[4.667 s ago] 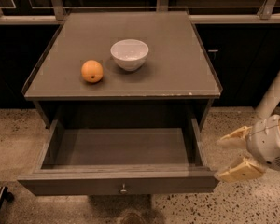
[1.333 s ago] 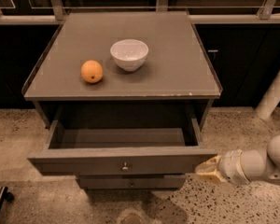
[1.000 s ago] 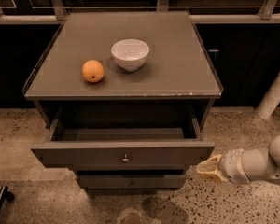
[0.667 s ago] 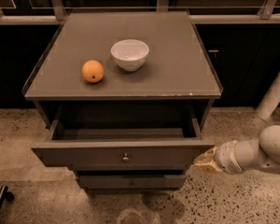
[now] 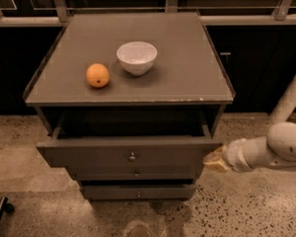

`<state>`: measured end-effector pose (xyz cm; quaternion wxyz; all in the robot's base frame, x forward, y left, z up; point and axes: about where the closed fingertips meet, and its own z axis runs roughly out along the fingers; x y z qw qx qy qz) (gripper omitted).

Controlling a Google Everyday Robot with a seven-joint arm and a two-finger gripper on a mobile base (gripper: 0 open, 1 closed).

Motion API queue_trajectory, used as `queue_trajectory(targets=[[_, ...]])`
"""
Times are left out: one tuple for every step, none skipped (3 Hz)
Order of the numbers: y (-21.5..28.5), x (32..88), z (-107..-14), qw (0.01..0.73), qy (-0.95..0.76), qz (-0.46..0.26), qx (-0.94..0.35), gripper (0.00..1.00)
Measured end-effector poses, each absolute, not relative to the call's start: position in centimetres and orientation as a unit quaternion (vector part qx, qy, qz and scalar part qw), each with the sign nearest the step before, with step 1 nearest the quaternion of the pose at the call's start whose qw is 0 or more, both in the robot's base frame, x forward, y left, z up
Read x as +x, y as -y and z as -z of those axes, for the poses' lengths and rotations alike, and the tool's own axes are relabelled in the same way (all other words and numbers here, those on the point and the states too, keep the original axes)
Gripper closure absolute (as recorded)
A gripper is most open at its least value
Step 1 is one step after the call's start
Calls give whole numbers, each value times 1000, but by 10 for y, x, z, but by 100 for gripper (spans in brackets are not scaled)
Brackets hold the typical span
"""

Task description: Close top drawer

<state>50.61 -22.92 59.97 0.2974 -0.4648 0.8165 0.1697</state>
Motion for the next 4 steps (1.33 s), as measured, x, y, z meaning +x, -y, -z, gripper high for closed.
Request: queue_trajectory(targets=[[229,504,-600,297,-816,-170,-465,100],[225,538,-605,292,-817,-150,-475,100],[224,536,-605,292,-817,-150,-475,100],[216,562,-611,287,-814,-134,-486,100]])
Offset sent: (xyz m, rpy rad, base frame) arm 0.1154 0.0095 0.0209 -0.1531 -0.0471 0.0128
